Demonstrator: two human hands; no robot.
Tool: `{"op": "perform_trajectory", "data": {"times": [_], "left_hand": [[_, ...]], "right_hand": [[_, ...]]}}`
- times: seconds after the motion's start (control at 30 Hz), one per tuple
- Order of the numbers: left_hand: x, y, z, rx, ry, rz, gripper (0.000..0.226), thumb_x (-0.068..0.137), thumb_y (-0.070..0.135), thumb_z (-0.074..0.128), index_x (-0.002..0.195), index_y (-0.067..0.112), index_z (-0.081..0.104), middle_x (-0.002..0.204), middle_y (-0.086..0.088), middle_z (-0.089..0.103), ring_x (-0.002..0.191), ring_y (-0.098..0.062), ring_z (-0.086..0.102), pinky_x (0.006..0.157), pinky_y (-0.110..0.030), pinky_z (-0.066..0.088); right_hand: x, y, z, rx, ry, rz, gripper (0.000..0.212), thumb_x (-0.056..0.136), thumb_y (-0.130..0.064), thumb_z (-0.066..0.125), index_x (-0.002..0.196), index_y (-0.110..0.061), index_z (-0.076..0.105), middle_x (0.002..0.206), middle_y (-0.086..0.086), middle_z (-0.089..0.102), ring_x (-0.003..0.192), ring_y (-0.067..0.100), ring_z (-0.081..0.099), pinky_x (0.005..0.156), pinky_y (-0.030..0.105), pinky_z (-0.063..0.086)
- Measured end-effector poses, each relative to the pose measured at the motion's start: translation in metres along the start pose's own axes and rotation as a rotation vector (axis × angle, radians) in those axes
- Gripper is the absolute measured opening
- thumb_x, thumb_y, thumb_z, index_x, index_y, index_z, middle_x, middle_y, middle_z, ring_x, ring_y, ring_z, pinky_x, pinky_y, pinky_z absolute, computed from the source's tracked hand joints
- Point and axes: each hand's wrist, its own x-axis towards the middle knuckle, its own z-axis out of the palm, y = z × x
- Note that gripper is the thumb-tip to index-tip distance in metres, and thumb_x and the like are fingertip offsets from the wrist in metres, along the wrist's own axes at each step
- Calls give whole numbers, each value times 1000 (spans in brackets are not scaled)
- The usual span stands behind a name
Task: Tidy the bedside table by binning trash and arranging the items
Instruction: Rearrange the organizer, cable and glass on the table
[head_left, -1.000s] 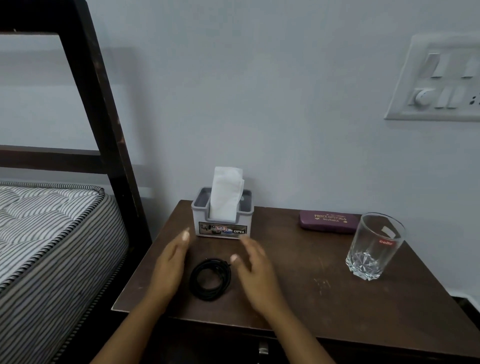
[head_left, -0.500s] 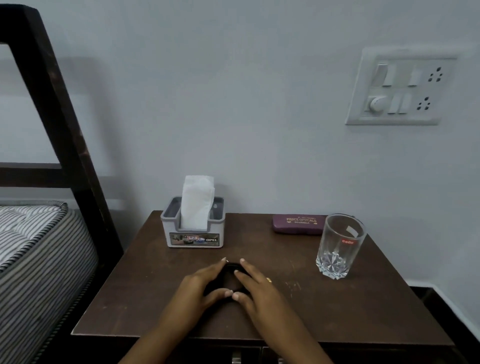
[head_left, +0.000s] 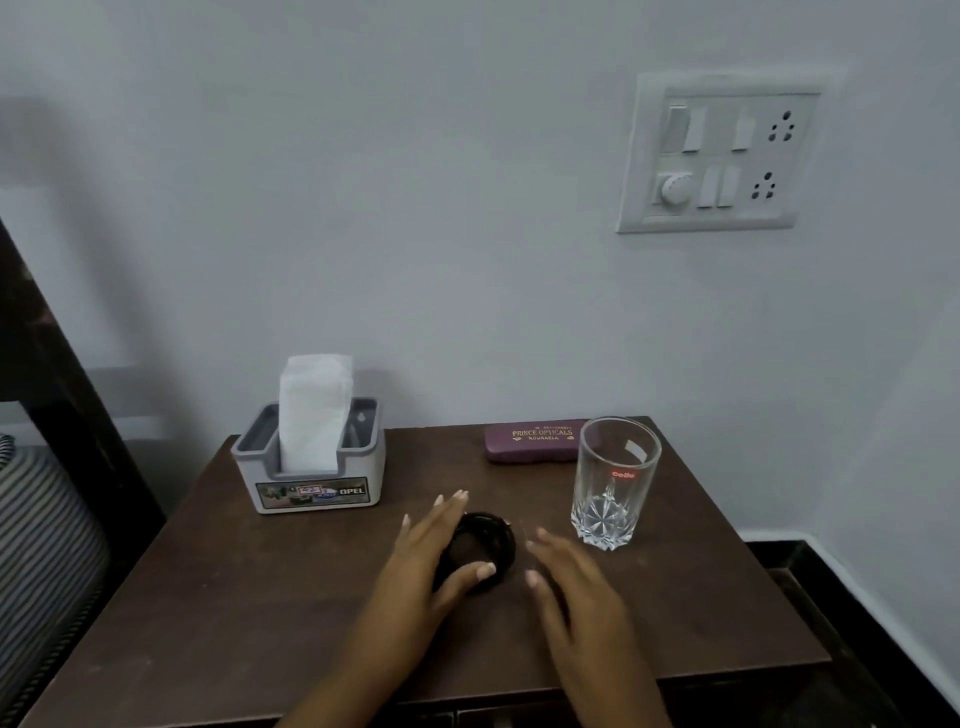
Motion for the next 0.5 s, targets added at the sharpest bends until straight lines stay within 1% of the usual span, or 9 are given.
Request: {"op": "perform_trajectory", "data": {"times": [0.07,0.1,0.17,0.2,0.27,0.3,0.37,0.43,0.5], "left_hand": [[0,22,13,-61,64,33,65,77,59,51,138,41,34,140,32,31,135,15,21,114,-11,10],[2,36,21,-115,85,42,63,80,53,55,138,36,38,141,29,35,133,13,25,112,-10,17],[10,60,38,-214,75,47,61,83,42,62,137,36,35,139,31,33,130,17,26,105,-3,21],[16,70,46,-262,37,38,63,83,39,65,136,40,31,137,35,30,129,20,24,101,1,20],[33,79,64,-375,-28,-2,70,77,36,71,133,46,30,135,34,33,127,18,29,99,0,25],[42,80,72,-422,-38,-35,72,73,36,75,133,44,34,135,27,39,126,13,35,101,-7,32],[56,80,86,-470,-3,-87,79,64,39,79,133,34,42,132,12,50,123,-1,47,102,-29,44],[64,80,97,-486,39,-109,80,57,37,80,129,27,47,125,7,57,117,-8,54,97,-39,49],[66,80,104,-474,67,-122,80,55,33,79,129,25,48,124,6,58,116,-10,55,96,-39,49]], "right_hand": [[-7,5,-11,19,288,47,8,82,-37,57,86,-30,59,91,-16,60,80,7,61,74,27,49],[-8,5,-18,36,405,102,15,77,-32,67,79,-29,52,83,-12,54,70,10,58,67,29,48],[-6,12,-33,79,534,211,40,65,-13,84,83,-23,49,86,-8,48,70,15,55,65,21,46],[-2,17,-40,108,533,266,45,63,-6,84,94,-18,52,96,-4,49,80,18,56,72,16,46],[9,29,-51,194,371,396,66,67,-2,80,124,-10,47,121,-3,44,110,15,49,90,17,40],[14,35,-54,249,264,424,77,69,-2,78,135,-12,39,129,-6,41,119,11,44,98,23,35],[23,43,-60,353,96,410,86,73,1,74,143,-19,29,138,-9,41,125,7,43,104,28,34],[31,47,-65,434,-5,397,80,75,6,69,141,-23,34,134,-10,51,119,3,53,98,23,43],[35,46,-69,453,-35,380,68,77,8,66,132,-26,44,122,-14,59,110,-1,59,84,12,48]]}}
